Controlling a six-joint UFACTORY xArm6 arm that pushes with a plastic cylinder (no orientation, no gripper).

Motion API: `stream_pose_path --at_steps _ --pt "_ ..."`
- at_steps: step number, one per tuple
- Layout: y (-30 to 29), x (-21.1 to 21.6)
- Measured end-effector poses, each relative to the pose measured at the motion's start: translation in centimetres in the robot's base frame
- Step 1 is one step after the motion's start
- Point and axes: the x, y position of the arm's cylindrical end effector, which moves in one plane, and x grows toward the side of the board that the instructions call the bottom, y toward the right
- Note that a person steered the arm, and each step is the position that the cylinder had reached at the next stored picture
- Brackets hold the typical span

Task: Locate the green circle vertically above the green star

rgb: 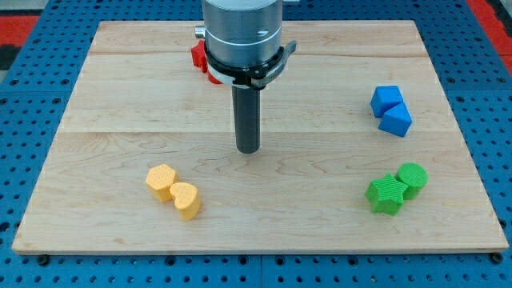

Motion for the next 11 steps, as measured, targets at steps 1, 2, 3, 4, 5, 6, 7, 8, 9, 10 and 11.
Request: stream_pose_path --at_steps 1,2,3,4,5,6,7,8,9,10,11 --pt "0.0 0.0" --pt "0.4 0.0" --pt "0.5 0.2" --pt "0.5 0.2" --pt "2.1 0.8" --pt "5.2 2.9" --pt "7.9 3.2" --pt "6.9 8.2" --pt "11.0 11.1" --pt "15.4 13.4" --pt "20.2 11.5"
